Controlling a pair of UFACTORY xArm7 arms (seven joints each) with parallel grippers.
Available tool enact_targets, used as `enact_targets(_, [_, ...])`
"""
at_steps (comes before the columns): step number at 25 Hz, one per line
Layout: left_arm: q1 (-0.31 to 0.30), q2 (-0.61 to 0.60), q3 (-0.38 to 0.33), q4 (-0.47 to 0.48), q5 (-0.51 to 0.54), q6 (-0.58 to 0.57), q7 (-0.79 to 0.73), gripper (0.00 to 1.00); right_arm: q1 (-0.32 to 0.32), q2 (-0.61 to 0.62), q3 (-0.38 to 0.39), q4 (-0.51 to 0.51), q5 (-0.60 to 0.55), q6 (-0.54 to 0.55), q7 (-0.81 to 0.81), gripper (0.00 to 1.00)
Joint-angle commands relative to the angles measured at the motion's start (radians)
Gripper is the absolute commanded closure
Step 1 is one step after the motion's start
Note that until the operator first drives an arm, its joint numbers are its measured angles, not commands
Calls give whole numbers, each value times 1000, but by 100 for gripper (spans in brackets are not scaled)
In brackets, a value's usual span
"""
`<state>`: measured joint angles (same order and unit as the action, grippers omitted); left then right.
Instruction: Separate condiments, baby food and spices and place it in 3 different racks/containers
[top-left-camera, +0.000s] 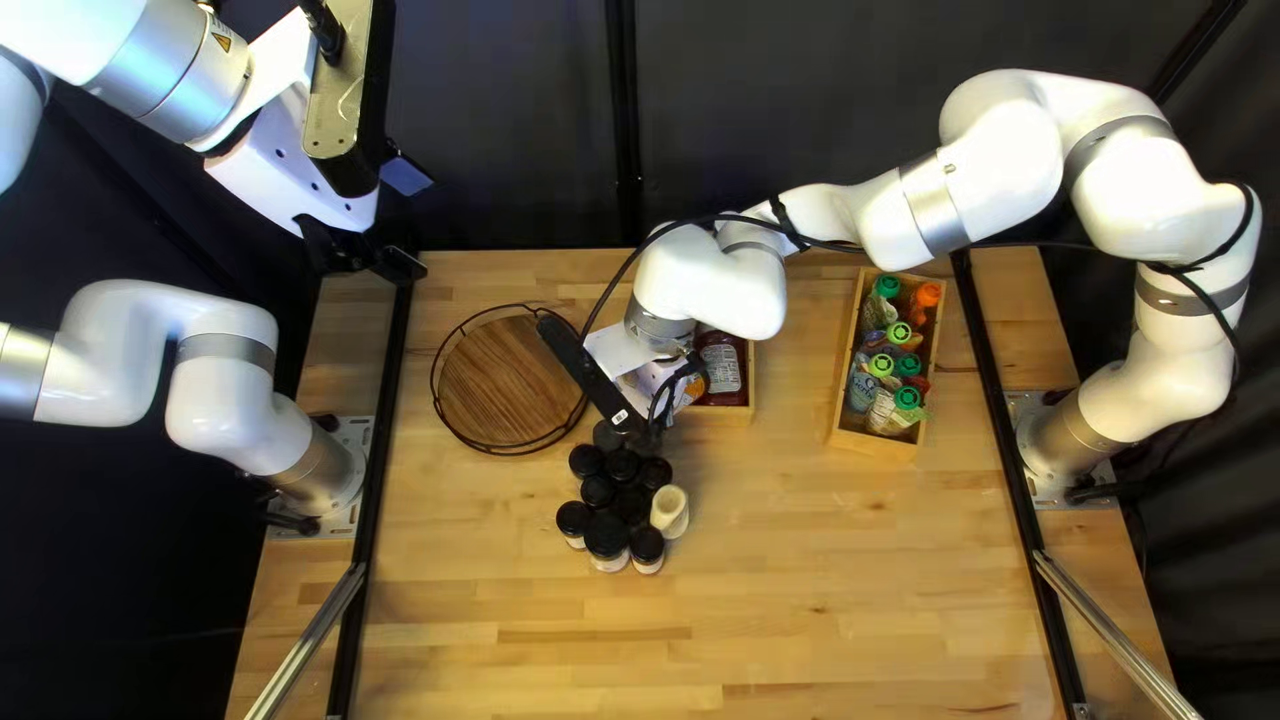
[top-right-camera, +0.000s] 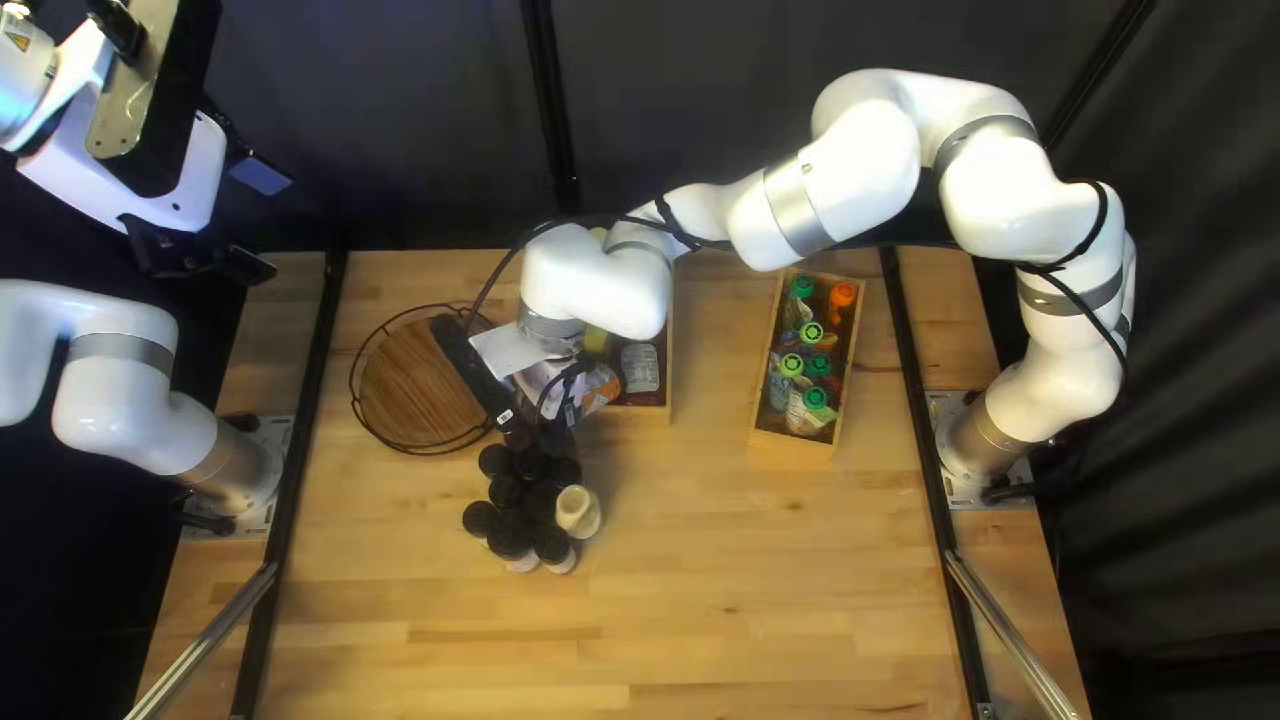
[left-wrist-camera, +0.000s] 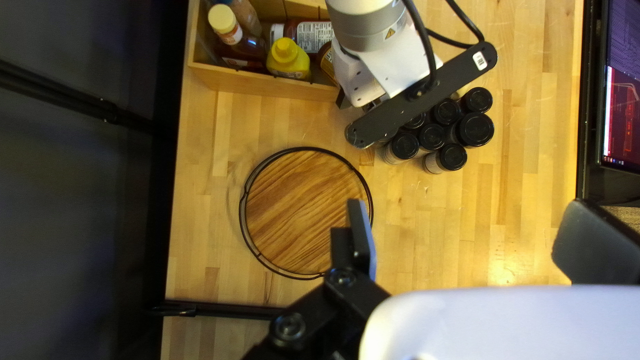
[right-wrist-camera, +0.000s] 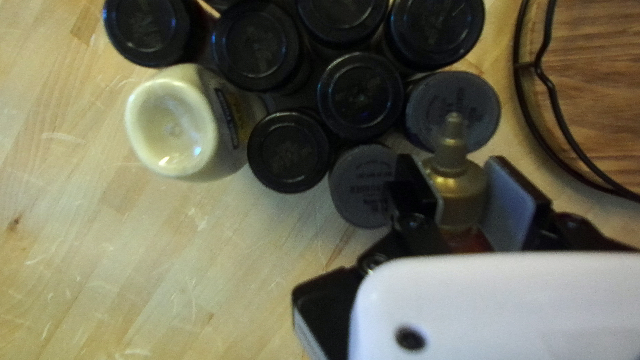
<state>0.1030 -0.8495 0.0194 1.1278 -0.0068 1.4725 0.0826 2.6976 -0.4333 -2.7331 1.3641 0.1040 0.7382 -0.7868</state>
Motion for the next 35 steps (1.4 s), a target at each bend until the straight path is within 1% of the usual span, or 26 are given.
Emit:
enact_targets(1, [0,0,0,0,0,0,0,0,-39,66,23,-39,53,11,-50,99])
enact_targets(10, [0,0,0,0,0,0,0,0,-109,101,60,-33,163,41,-178,100])
enact_targets(14, [0,0,0,0,0,0,0,0,-140,112,67,-76,210,14,-227,100])
enact_targets(22, [0,0,0,0,0,0,0,0,-174,133,77,-144,271,-35,-284,100])
enact_targets(27, [0,0,0,0,0,0,0,0,-174,124,75,-125,272,-28,-276,100])
enact_targets(28, [0,0,0,0,0,0,0,0,-174,125,75,-125,272,-27,-273,92])
enact_targets(29, [0,0,0,0,0,0,0,0,-175,128,74,-126,273,-28,-272,81])
enact_targets(30, [0,0,0,0,0,0,0,0,-175,129,74,-127,274,-28,-270,52])
enact_targets(31, [0,0,0,0,0,0,0,0,-175,131,74,-129,274,-29,-268,17])
enact_targets(32, [0,0,0,0,0,0,0,0,-175,136,73,-133,276,-30,-265,11])
enact_targets(35, [0,0,0,0,0,0,0,0,-176,148,74,-145,279,-37,-262,11])
